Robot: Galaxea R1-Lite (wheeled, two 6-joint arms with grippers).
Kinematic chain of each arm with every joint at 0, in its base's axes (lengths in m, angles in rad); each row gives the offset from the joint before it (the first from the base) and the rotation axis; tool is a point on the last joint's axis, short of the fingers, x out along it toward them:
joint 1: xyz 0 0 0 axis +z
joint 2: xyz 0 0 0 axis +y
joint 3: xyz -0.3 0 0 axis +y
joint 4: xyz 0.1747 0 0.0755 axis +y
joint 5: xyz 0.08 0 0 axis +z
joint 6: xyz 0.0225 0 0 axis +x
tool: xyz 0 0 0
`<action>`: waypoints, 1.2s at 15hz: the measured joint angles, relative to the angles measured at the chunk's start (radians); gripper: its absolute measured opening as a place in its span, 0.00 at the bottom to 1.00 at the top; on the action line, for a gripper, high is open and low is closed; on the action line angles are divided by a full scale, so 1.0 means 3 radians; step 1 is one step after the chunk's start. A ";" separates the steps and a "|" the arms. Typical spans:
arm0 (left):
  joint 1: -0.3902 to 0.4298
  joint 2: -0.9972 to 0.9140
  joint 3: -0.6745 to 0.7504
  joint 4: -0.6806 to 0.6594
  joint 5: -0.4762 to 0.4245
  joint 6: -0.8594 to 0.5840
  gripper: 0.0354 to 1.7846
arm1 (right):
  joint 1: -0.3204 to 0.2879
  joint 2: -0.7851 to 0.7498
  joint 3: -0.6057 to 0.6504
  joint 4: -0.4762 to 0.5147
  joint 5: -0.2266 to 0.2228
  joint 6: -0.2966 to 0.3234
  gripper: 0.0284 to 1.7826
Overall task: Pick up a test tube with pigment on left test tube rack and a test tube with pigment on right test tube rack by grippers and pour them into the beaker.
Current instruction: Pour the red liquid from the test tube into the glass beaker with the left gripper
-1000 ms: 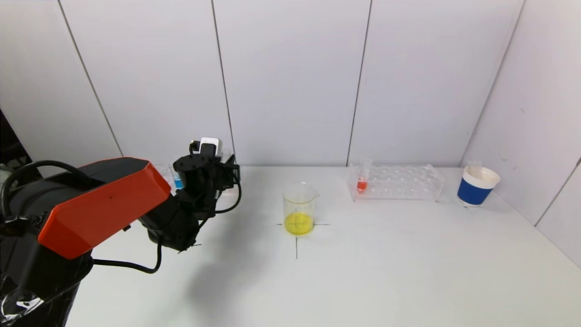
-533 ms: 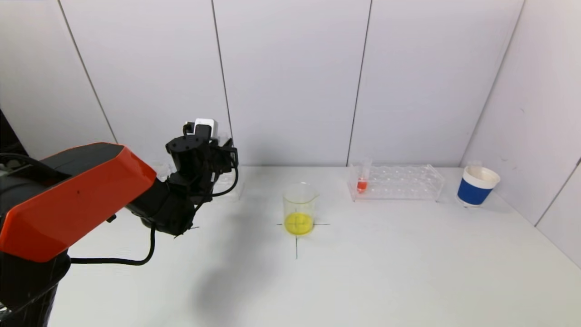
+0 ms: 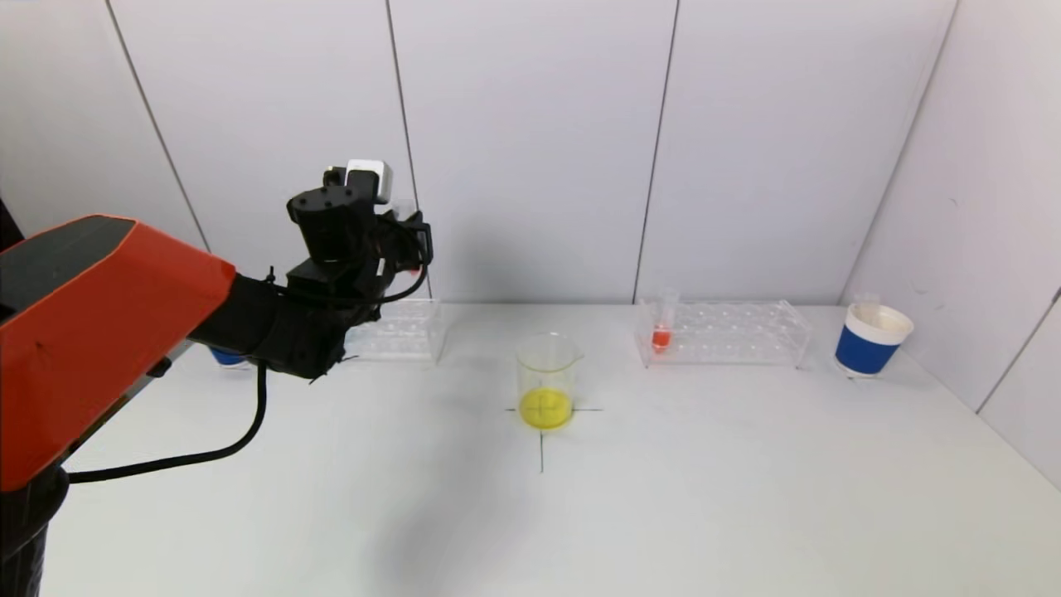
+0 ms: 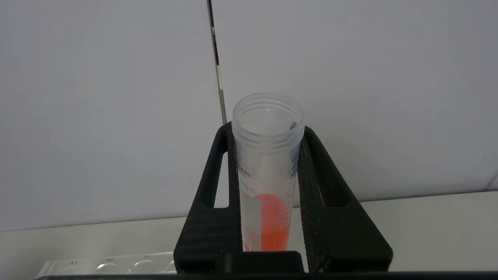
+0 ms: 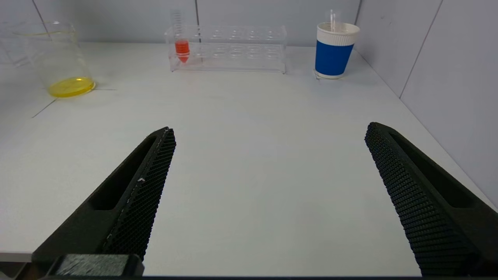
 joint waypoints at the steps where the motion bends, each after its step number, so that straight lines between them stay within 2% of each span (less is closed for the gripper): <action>1: -0.0011 -0.0038 -0.0086 0.0140 -0.0001 -0.0001 0.23 | 0.0000 0.0000 0.0000 0.0000 0.0000 -0.0001 0.99; 4: -0.0066 -0.0130 -0.0328 0.0489 -0.0003 0.0084 0.23 | 0.0000 0.0000 0.0000 0.0000 0.0000 0.0000 0.99; 7: -0.0164 -0.0167 -0.0476 0.0565 -0.0075 0.0343 0.23 | 0.0000 0.0000 0.0000 0.0000 0.0000 0.0000 0.99; 11: -0.0276 -0.0189 -0.0496 0.0663 -0.0453 0.0683 0.23 | 0.0000 0.0000 0.0000 0.0000 0.0001 -0.0002 0.99; 18: -0.0277 -0.0194 -0.0465 0.0704 -0.1219 0.1249 0.23 | 0.0000 0.0000 0.0000 0.0000 0.0001 0.0000 0.99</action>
